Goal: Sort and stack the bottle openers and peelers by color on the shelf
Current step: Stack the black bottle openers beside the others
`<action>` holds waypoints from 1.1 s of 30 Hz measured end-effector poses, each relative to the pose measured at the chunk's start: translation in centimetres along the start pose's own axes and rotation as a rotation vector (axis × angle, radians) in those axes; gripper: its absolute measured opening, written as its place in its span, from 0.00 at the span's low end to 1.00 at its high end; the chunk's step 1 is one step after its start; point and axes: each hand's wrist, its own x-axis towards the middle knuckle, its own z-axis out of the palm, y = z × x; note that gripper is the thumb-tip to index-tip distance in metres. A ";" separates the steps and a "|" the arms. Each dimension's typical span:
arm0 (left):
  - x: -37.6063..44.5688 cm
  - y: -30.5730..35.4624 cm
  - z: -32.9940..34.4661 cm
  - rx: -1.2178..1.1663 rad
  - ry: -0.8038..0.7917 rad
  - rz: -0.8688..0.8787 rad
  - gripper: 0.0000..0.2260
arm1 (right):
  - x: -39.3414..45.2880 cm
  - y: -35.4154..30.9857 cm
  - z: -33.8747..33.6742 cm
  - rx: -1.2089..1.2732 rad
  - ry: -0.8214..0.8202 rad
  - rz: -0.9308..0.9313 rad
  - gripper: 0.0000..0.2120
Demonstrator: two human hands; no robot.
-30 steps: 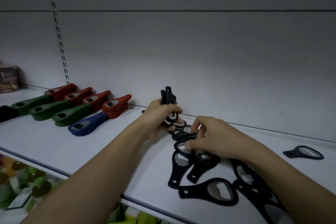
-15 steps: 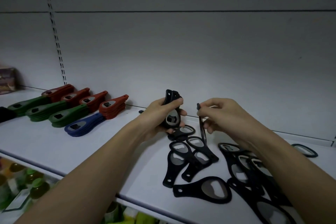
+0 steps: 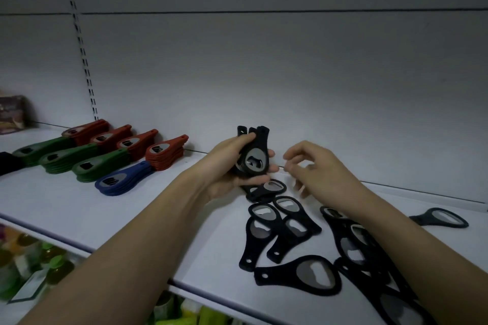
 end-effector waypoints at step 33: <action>0.4 -1.4 0.4 0.075 -0.159 0.094 0.20 | -0.3 -1.0 -0.5 0.410 -0.002 0.237 0.17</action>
